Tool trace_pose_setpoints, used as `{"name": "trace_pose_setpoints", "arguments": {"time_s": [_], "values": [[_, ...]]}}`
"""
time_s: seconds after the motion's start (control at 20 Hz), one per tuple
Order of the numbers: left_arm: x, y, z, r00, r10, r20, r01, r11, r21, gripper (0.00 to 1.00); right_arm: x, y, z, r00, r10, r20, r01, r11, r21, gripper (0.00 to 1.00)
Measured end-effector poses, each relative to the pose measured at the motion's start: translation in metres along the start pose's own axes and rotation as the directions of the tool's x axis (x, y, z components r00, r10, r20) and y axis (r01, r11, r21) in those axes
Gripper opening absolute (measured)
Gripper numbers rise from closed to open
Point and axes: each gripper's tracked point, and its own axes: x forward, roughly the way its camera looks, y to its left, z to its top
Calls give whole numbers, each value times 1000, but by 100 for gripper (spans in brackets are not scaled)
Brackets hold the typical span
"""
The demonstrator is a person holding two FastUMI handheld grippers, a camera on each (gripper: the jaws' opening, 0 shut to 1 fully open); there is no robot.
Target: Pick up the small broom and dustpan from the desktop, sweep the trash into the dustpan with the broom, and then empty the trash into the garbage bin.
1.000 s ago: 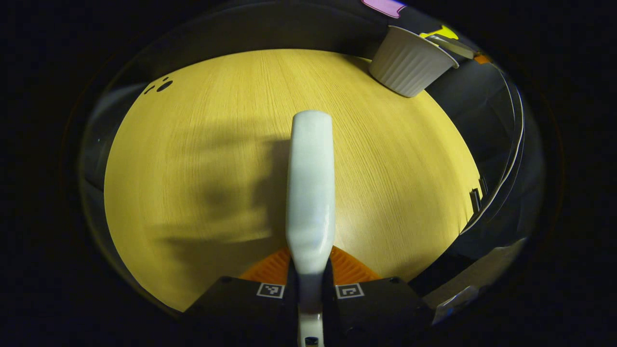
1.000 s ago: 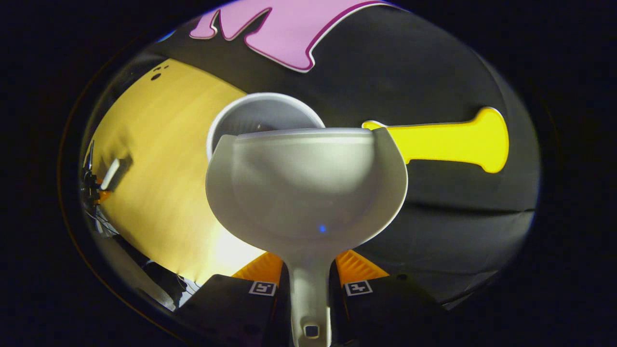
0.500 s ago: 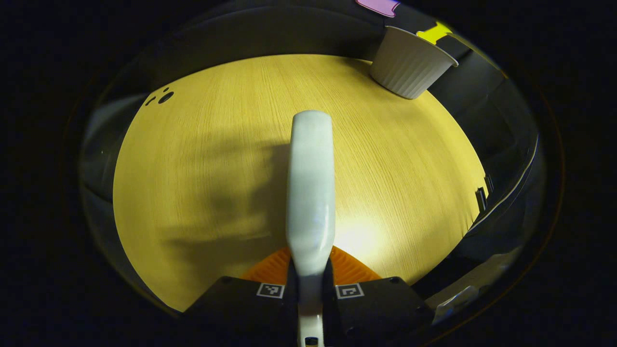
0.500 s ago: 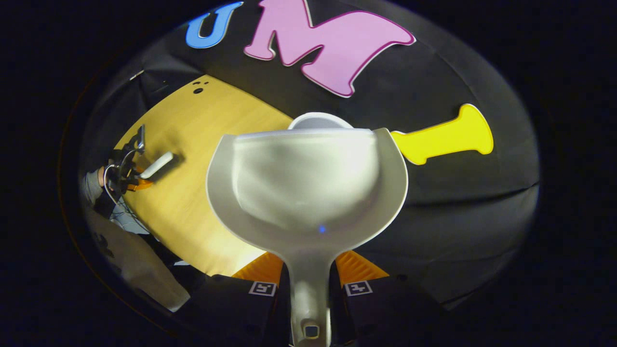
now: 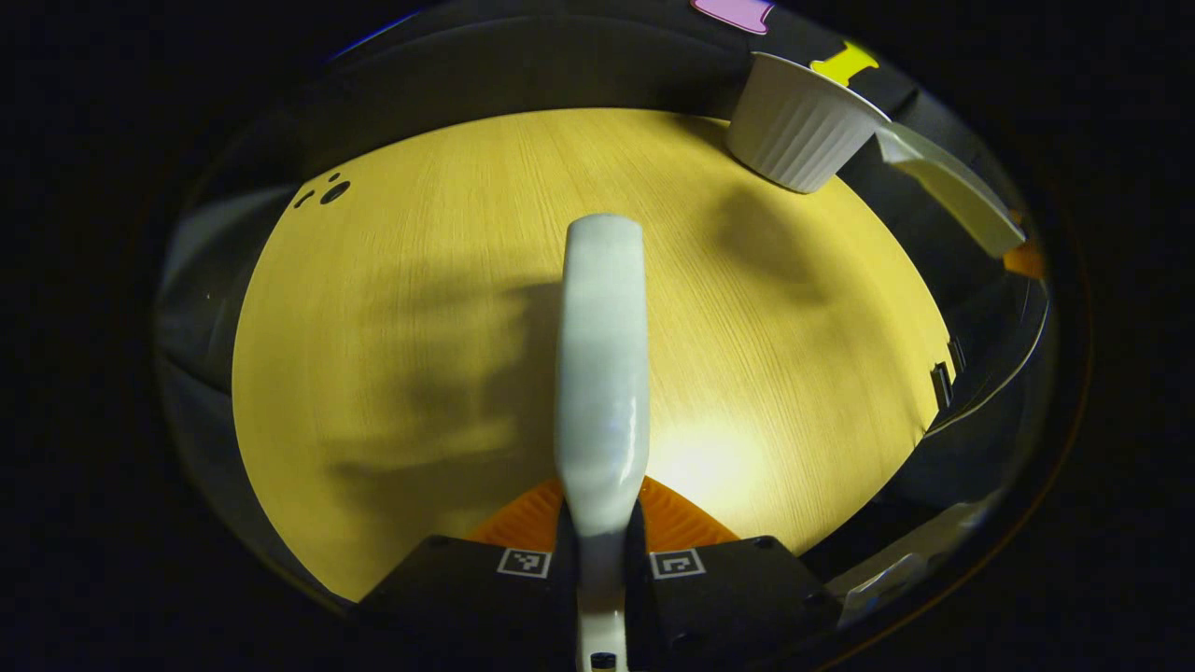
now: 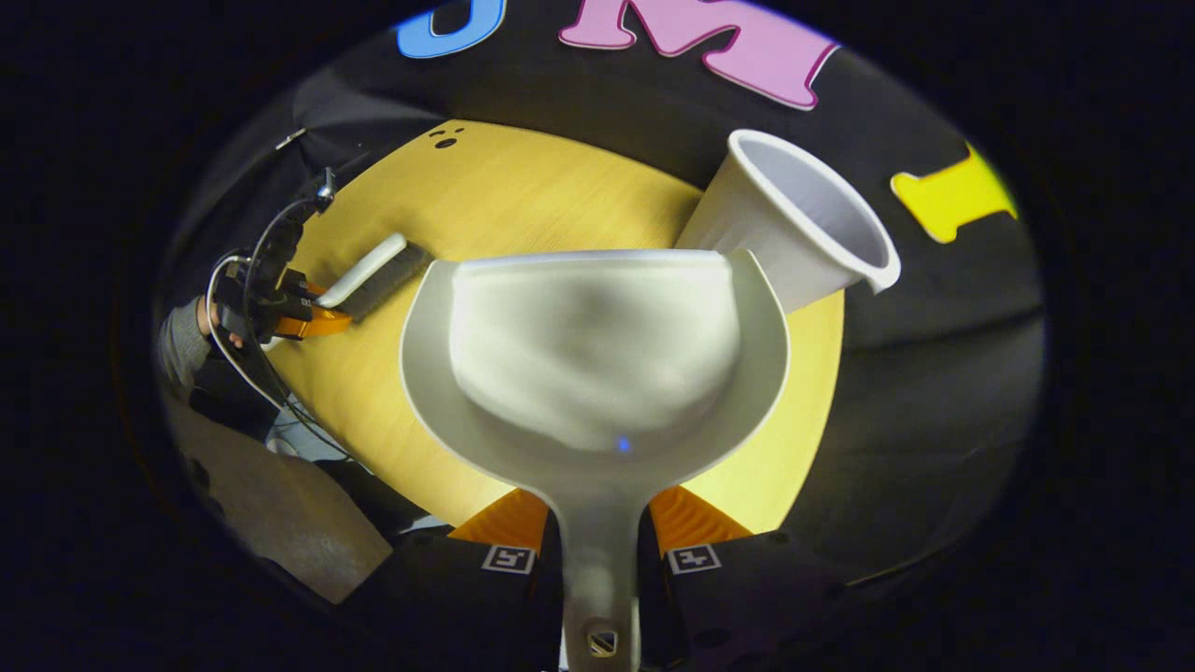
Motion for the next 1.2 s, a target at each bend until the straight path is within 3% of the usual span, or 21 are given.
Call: {"name": "trace_pose_setpoints", "arguments": {"time_s": [0.2, 0.25, 0.3, 0.5, 0.85, 1.2], "values": [[4, 11, 3, 999, 36, -2, -36, 999, 0, 24, 48, 30, -33, 1000, 7, 6, -7, 998, 68, 39], [5, 15, 3, 999, 49, -2, -49, 999, 6, 24, 58, 34, -39, 1000, -1, 6, 1, 997, 74, 33], [7, 16, 1, 998, 60, -5, -59, 998, 13, 24, 67, 40, -46, 1000, -8, 6, 7, 997, 76, 37], [9, 16, 0, 997, 78, -12, -78, 997, 19, 24, 100, 66, -66, 1000, 1, 2, -2, 996, 85, 37], [10, 17, -4, 994, 103, -22, -102, 993, 59, 24, 137, 89, -70, 1000, 18, 24, -21, 991, 131, 36], [12, 17, -7, 992, 119, -40, -116, 990, 86, 26, 145, 95, -72, 999, 39, 36, -45, 981, 188, 38]]}}
